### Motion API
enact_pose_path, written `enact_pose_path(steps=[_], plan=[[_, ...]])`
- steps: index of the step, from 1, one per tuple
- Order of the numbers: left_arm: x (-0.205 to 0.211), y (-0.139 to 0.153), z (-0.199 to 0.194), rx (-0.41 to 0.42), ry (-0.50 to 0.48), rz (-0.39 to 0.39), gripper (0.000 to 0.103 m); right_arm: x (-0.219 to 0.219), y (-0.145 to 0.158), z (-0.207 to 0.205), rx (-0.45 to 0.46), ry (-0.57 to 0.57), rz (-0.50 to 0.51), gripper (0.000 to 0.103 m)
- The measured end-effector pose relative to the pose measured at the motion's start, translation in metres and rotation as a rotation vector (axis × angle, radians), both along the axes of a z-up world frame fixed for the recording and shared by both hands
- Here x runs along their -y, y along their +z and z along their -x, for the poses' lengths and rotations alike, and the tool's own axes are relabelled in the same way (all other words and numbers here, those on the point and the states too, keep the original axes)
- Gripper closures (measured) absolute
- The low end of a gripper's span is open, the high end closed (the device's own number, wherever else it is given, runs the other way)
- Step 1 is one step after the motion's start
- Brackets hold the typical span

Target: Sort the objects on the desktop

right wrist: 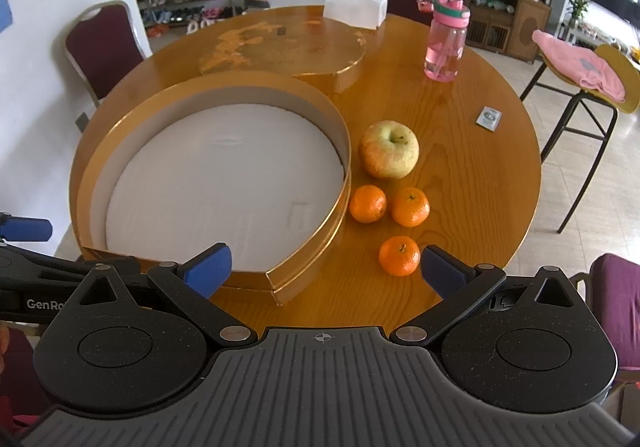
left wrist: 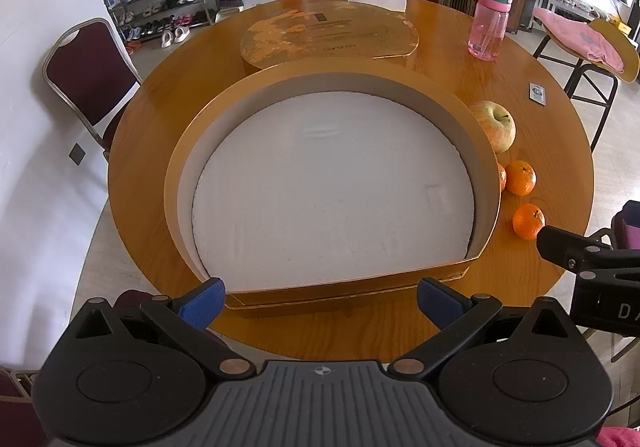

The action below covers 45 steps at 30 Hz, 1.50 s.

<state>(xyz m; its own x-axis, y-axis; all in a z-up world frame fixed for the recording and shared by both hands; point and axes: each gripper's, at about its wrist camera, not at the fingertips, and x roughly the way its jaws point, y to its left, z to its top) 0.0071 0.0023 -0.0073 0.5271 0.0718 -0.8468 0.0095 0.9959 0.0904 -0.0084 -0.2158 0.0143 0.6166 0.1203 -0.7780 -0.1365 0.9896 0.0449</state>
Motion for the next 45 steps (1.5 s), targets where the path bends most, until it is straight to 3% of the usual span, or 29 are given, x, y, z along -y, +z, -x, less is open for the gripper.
enact_pose_path(steps=[45], plan=[[0.0028, 0.0043, -0.0068, -0.017, 0.009, -0.006, 0.000, 0.0022, 0.0032, -0.0058, -0.012, -0.008, 0.016, 0.000]])
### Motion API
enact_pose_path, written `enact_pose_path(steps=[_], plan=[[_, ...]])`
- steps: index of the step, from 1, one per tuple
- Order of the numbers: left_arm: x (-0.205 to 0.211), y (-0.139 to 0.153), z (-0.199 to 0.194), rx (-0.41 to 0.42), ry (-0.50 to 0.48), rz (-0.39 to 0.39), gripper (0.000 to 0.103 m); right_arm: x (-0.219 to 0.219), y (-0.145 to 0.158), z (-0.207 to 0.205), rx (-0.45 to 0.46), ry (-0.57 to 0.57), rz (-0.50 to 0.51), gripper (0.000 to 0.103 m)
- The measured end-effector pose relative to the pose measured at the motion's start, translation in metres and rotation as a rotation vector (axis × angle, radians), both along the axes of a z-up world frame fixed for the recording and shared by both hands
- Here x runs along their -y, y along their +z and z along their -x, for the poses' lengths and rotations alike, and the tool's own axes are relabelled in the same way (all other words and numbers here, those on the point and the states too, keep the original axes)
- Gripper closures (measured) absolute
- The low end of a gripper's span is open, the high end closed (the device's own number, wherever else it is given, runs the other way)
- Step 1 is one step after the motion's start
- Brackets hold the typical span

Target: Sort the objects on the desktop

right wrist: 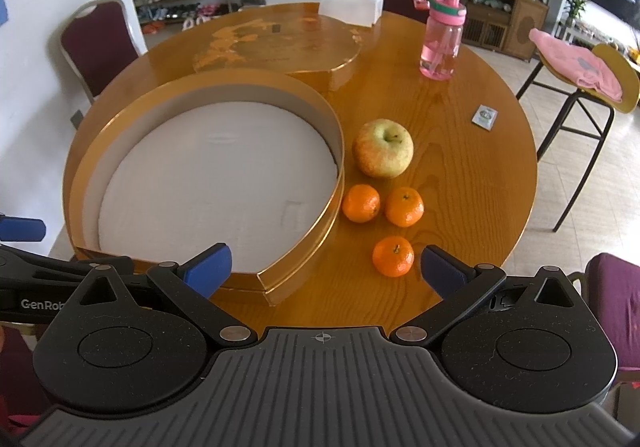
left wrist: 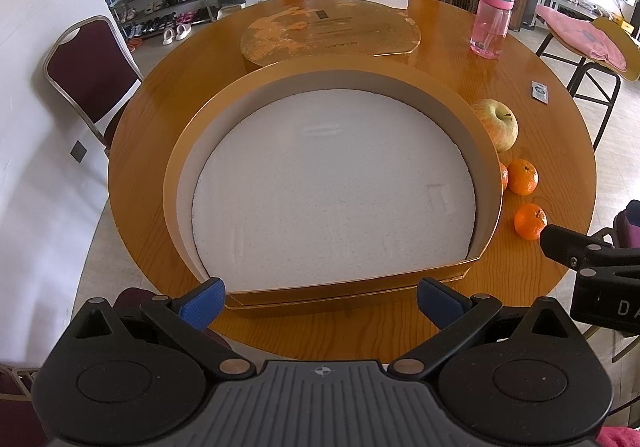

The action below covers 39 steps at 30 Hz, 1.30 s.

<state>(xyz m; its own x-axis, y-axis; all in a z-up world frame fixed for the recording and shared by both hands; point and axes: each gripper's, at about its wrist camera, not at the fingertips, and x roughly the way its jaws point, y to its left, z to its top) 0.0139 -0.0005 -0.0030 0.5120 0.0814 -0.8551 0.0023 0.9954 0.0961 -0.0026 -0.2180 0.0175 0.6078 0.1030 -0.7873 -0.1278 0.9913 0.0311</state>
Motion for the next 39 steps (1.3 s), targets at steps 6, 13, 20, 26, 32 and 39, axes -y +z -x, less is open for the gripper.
enact_pose_path(steps=[6, 13, 20, 26, 32, 39], plan=[[0.000, 0.000, -0.001, -0.002, 0.002, 0.000, 0.000, 0.000, -0.001, 0.000, -0.004, 0.003, 0.001, 0.000], [-0.001, -0.001, -0.001, -0.005, 0.002, -0.001, 0.000, 0.000, -0.002, -0.002, -0.008, -0.001, -0.002, 0.000], [-0.005, -0.002, -0.002, -0.004, -0.029, 0.032, 0.000, -0.002, -0.007, -0.003, -0.022, -0.020, -0.004, 0.000], [-0.007, -0.007, -0.004, -0.026, -0.097, 0.046, 0.000, -0.001, -0.011, -0.006, -0.032, -0.058, 0.003, 0.000], [-0.023, -0.011, -0.008, 0.018, -0.117, 0.075, 0.001, 0.017, -0.018, -0.014, -0.001, -0.113, -0.012, 0.000], [-0.028, -0.024, -0.022, -0.021, -0.088, 0.036, 0.001, 0.046, -0.054, -0.025, -0.051, -0.162, -0.061, 0.000]])
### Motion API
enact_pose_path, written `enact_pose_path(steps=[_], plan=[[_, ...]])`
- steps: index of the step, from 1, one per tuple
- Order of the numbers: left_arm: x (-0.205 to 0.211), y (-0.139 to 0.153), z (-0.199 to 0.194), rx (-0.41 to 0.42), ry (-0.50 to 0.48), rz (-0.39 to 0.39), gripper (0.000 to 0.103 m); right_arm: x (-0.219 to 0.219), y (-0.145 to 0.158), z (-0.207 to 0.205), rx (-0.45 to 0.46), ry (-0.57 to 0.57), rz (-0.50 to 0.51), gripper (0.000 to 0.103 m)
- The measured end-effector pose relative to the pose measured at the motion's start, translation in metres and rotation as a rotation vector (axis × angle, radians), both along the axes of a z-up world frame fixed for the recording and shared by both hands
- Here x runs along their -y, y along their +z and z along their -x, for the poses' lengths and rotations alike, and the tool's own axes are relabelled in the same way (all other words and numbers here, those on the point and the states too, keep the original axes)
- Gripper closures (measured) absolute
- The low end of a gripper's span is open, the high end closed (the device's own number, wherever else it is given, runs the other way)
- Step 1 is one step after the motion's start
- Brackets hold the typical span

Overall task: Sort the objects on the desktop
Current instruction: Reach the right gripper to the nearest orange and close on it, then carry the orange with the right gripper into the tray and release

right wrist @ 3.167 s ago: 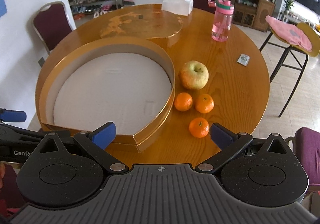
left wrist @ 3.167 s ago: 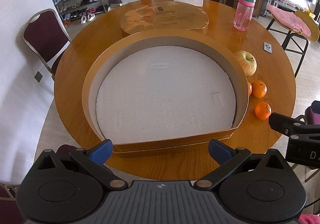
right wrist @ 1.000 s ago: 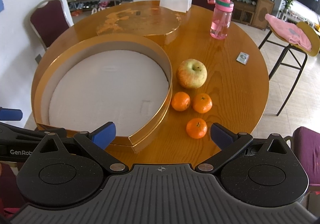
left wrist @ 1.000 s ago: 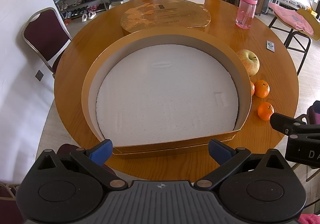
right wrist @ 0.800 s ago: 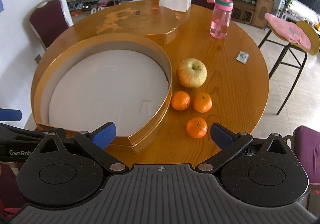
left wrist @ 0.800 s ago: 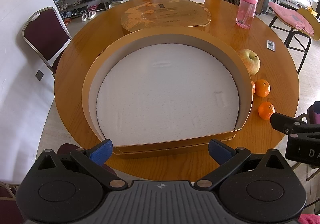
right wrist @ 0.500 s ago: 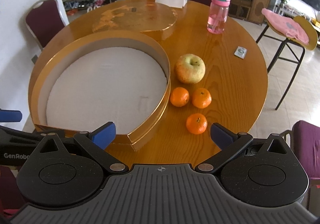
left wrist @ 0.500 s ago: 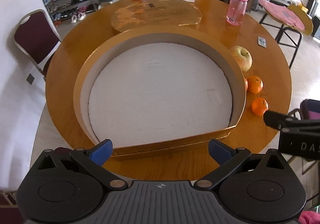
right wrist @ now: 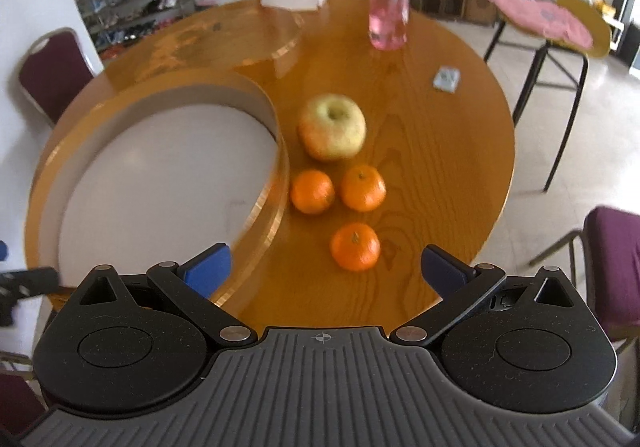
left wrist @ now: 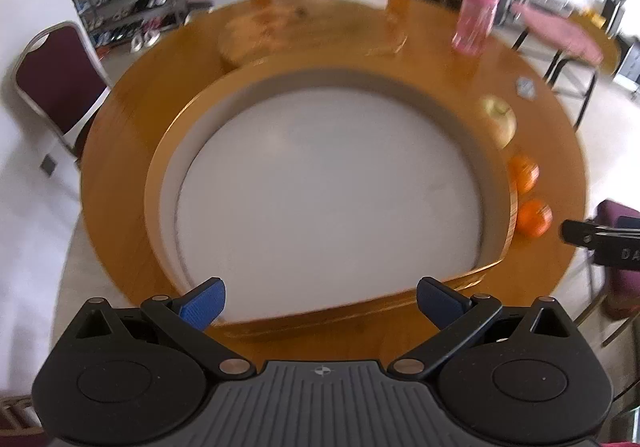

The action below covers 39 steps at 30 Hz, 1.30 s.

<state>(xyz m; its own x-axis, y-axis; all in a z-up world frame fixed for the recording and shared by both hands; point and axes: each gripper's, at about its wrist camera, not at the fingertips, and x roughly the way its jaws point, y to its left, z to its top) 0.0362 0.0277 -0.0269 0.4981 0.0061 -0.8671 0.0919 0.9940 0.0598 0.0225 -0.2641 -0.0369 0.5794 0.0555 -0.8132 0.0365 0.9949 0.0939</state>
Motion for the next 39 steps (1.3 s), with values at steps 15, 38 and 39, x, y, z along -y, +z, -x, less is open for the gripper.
enact_pose_path(steps=[15, 38, 39], plan=[[0.020, 0.004, -0.013, -0.015, 0.092, -0.092, 0.002, 0.012, -0.070, -0.041, -0.032, 0.125, 0.039, 0.026], [0.034, -0.001, -0.014, -0.054, 0.168, -0.130, 0.001, 0.038, -0.076, -0.065, -0.153, 0.108, -0.057, 0.058], [0.032, 0.000, -0.014, -0.053, 0.168, -0.127, 0.001, 0.042, -0.067, -0.066, -0.139, 0.081, -0.078, 0.058]])
